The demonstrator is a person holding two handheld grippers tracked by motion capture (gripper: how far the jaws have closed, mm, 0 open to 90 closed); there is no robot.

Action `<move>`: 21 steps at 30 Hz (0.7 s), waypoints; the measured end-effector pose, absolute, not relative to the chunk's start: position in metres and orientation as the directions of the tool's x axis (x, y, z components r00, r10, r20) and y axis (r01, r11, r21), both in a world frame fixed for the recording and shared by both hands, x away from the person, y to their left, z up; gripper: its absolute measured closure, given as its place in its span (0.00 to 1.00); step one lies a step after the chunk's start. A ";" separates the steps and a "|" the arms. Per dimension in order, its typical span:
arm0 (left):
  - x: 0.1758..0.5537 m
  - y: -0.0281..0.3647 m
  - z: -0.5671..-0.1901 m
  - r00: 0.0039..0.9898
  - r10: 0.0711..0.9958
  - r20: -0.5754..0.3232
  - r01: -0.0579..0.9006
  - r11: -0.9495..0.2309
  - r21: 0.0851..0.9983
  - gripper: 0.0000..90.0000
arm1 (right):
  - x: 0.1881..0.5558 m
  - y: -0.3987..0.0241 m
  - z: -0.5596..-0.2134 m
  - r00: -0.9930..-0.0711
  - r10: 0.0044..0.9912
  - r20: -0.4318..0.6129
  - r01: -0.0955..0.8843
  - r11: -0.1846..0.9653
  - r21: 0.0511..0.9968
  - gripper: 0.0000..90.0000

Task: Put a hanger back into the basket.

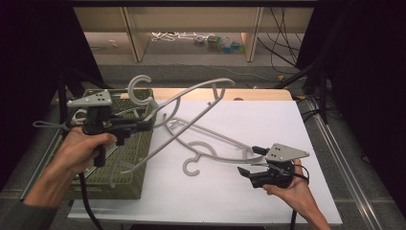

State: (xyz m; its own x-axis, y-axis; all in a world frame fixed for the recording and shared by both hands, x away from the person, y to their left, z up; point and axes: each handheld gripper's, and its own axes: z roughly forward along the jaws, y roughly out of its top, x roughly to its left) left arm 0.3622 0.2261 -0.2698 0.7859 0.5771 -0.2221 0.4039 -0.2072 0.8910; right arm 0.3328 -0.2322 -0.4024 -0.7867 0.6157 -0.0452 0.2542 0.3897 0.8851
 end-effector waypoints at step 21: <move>0.378 0.322 -0.278 0.617 0.761 -0.199 0.448 -0.132 0.884 0.88 | 0.330 -0.230 -0.411 -0.790 0.612 -0.038 0.267 0.400 0.877 0.19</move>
